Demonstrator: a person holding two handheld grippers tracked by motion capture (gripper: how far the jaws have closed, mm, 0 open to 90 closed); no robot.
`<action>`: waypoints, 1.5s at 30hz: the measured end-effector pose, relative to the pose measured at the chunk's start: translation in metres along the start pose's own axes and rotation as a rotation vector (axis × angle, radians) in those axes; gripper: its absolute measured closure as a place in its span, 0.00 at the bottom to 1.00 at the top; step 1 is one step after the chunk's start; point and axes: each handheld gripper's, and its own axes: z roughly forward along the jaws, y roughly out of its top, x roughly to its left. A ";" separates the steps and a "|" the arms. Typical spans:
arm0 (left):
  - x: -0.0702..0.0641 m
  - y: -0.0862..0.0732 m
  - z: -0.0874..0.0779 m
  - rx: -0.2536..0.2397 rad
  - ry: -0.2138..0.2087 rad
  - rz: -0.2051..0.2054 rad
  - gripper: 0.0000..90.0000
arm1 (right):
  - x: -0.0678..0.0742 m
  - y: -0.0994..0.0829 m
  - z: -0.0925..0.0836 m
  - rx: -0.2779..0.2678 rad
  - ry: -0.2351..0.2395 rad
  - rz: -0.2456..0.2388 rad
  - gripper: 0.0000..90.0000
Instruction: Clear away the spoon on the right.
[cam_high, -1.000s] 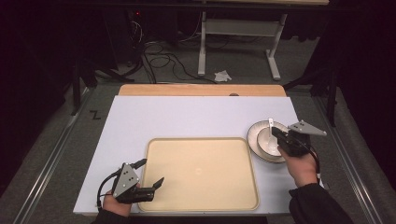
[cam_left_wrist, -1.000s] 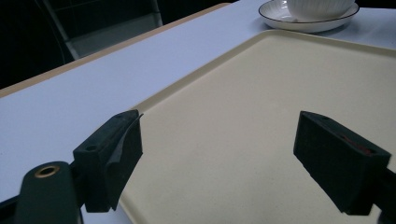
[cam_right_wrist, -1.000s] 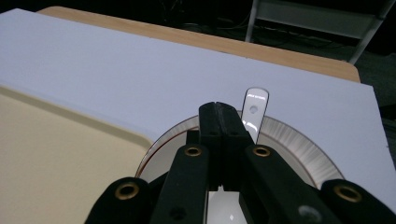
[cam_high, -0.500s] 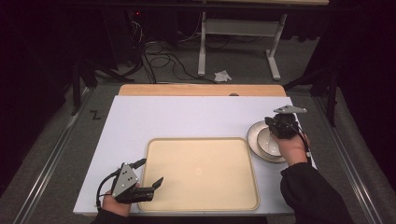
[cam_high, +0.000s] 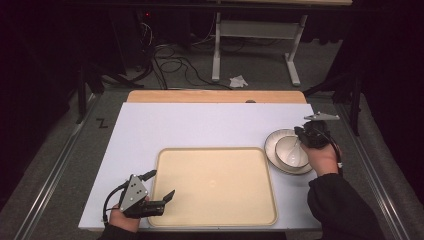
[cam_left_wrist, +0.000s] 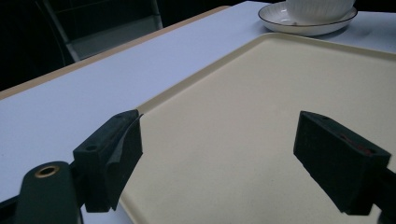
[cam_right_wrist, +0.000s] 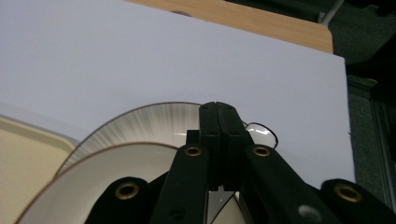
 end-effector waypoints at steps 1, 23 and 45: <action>0.000 0.000 0.000 0.002 0.000 0.001 0.18 | -0.003 -0.002 -0.002 -0.003 -0.001 0.006 1.00; -0.001 0.000 0.001 0.007 0.002 0.006 0.18 | -0.024 -0.021 -0.028 -0.023 -0.007 0.018 1.00; -0.001 0.000 0.001 0.009 0.002 0.006 0.18 | -0.032 -0.034 -0.044 -0.039 -0.010 -0.002 1.00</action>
